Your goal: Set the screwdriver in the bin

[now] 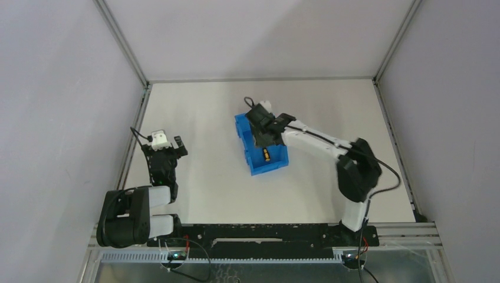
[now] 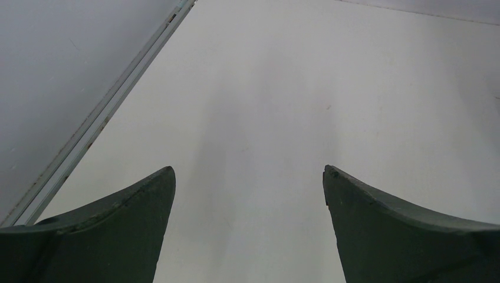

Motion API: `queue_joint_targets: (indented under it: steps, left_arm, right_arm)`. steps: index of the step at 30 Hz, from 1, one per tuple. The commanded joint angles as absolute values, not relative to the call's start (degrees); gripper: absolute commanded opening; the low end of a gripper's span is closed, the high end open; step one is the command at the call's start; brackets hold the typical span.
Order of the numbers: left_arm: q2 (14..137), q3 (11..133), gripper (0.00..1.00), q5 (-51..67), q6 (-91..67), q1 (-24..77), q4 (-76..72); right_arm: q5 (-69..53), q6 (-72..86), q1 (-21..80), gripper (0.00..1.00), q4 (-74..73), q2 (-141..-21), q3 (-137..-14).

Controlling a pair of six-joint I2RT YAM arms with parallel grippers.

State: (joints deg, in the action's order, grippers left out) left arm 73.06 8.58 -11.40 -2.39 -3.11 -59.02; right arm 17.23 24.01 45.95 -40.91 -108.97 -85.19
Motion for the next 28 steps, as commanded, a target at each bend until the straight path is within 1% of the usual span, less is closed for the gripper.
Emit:
queue_joint_targets:
  steps: [1,3,5,8,9,14,18,23,28]
  left_arm:
    - [72.23,10.95,1.00,-11.60,-1.23,-2.85,-60.91]
    - [72.25,10.91,1.00,-11.54,-1.23,-2.83,-60.95]
    - [72.24,10.94,1.00,-11.65,-1.23,-2.85,-60.91]
    - [72.24,10.92,1.00,-11.65,-1.23,-2.83,-60.91]
    - [72.25,10.98,1.00,-11.61,-1.23,-2.88,-60.91]
    - [72.23,10.98,1.00,-11.60,-1.23,-2.86,-60.91]
    - [72.20,10.90,1.00,-11.68,-1.23,-2.90,-60.91]
    - [72.20,10.93,1.00,-11.60,-1.23,-2.85,-60.91]
    - [72.22,10.96,1.00,-11.53,-1.23,-2.86,-60.90]
  right_arm:
    - [20.95,20.19,46.40,0.59,-39.28,-94.43,-89.34]
    - [20.77,19.14,45.13,0.68,-39.23,-89.90,-88.95]
    - [18.07,18.07,42.01,0.74,-39.29,-86.06,-87.49]
    - [15.85,16.98,36.21,0.97,-39.73,-79.85,-83.61]
    - [15.94,16.67,33.67,0.99,-40.25,-77.68,-82.14]
    - [17.37,13.96,20.37,1.00,-41.09,-65.81,-74.95]
    - [17.64,14.60,12.45,1.00,-41.15,-60.15,-71.86]
    - [17.29,16.39,11.10,1.00,-40.50,-57.99,-69.69]
    - [15.54,16.36,10.11,1.00,-35.60,-55.97,-65.45]
